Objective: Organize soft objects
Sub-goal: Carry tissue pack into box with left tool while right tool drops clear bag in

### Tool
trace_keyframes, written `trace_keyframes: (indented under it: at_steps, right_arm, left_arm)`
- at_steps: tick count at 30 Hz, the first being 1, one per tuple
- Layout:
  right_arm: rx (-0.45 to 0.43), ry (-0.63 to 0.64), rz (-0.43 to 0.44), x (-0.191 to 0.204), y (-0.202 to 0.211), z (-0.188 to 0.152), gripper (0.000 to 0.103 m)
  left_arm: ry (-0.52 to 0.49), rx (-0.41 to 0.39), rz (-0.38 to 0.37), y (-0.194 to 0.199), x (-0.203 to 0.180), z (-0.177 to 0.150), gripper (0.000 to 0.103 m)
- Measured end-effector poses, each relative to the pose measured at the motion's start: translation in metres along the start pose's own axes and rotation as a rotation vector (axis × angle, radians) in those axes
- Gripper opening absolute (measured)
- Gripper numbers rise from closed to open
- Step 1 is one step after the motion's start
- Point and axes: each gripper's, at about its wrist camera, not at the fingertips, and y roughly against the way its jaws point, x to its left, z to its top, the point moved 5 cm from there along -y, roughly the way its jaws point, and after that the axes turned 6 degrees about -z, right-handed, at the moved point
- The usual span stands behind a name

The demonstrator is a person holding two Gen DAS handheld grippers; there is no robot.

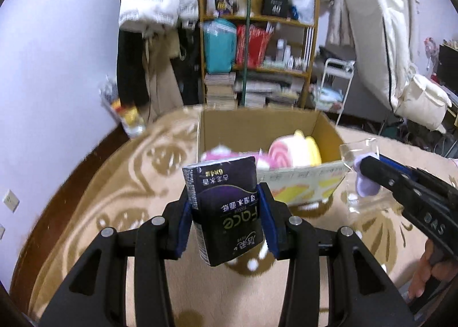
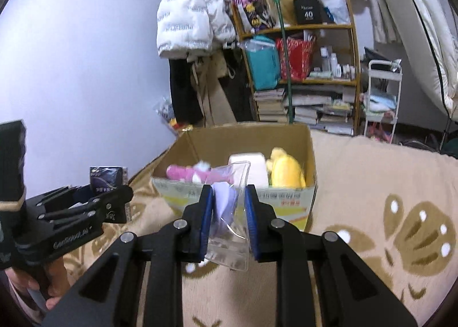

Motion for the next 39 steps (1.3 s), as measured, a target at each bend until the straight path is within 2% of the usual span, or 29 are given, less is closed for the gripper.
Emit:
trace_keyframes:
  at_steps: [8, 17, 23, 27, 36, 38, 39]
  right_arm:
    - [-0.06, 0.011, -0.005, -0.004, -0.014, 0.035, 0.024]
    - [-0.091, -0.013, -0.015, -0.021, -0.04, 0.064, 0.024]
    - [-0.073, -0.037, -0.012, -0.029, -0.059, 0.063, 0.023]
    - [-0.059, -0.046, -0.012, -0.035, -0.073, 0.064, 0.024]
    - [0.009, -0.068, 0.008, -0.04, -0.1, 0.049, 0.024]
    - [0.037, -0.075, 0.015, -0.041, -0.107, 0.044, 0.025]
    - [0.045, -0.075, 0.015, -0.041, -0.109, 0.042, 0.028]
  left_arm:
    - [-0.057, -0.075, -0.001, -0.009, -0.013, 0.026, 0.041]
    - [-0.065, -0.092, 0.007, -0.039, -0.009, 0.054, 0.042]
    - [-0.057, -0.074, -0.014, -0.067, -0.006, 0.062, 0.042]
    - [-0.091, -0.066, -0.008, -0.084, -0.01, 0.066, 0.042]
    - [-0.063, -0.01, 0.002, -0.114, -0.003, 0.058, 0.044]
    - [-0.066, -0.002, 0.009, -0.118, -0.002, 0.056, 0.05]
    - [-0.074, -0.005, 0.023, -0.118, -0.002, 0.055, 0.057]
